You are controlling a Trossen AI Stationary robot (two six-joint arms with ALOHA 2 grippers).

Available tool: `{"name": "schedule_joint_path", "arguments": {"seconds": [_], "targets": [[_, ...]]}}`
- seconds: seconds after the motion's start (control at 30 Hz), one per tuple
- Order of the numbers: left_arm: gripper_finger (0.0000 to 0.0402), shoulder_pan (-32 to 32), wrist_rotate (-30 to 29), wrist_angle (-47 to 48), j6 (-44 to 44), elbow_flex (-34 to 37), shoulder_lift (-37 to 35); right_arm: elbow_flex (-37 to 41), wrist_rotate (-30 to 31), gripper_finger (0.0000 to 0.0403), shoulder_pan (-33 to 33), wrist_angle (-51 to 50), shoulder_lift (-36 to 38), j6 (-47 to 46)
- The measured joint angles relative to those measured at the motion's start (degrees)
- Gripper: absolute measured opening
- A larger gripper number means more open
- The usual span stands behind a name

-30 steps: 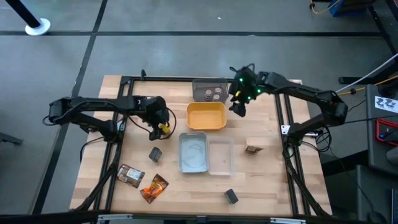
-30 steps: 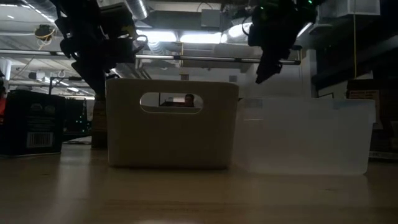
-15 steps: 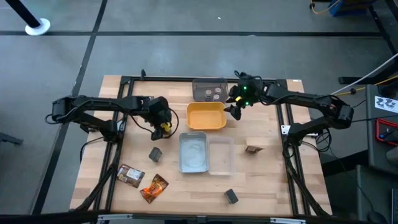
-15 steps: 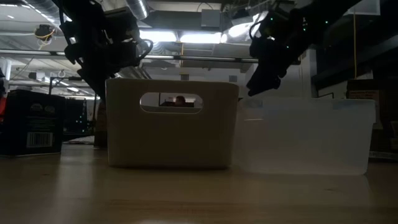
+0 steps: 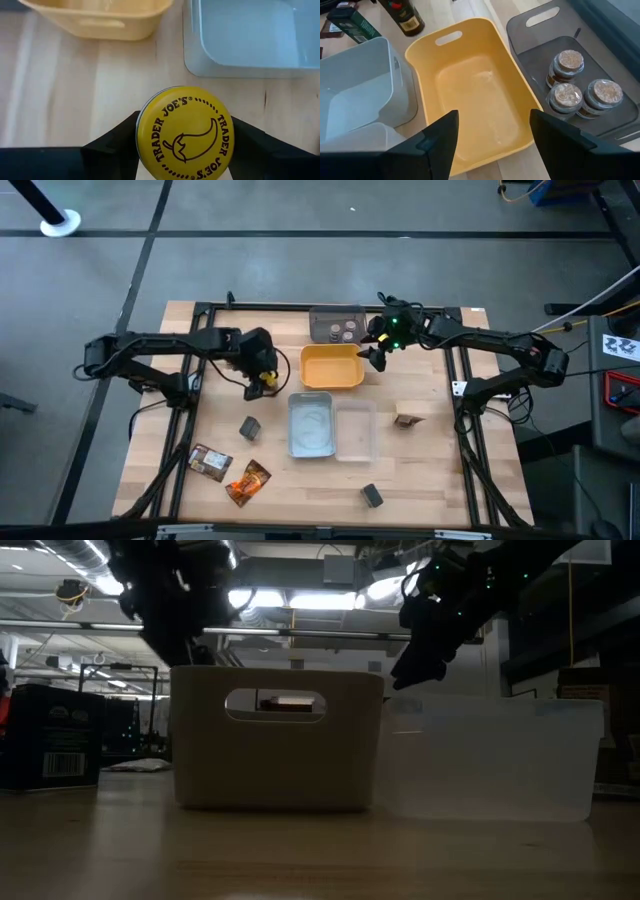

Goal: Sort spices by type
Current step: Put the yellow seasoning bottle into the yellow bin

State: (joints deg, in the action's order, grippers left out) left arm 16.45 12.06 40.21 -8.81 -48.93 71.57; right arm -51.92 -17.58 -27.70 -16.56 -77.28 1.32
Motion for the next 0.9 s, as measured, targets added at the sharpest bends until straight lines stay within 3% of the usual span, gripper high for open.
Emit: {"name": "schedule_joint_path", "arguments": {"seconds": [0.37, 0.6, 0.9], "targets": [[0.0211, 3.0, 0.1, 0.1, -8.9, -13.1, -0.1, 0.0, 0.0, 0.0246, 0.0, 0.0, 0.0, 0.0], [0.0211, 4.2, 0.2, -10.0, -9.4, -13.7, 1.3, 0.0, 0.0, 0.0246, 0.0, 0.0, -0.1, 0.1], [0.0211, 4.3, 1.1, -18.8, -10.6, -13.7, 11.0, 0.0, 0.0, 0.0246, 0.0, 0.0, -0.1, 0.4]]}}
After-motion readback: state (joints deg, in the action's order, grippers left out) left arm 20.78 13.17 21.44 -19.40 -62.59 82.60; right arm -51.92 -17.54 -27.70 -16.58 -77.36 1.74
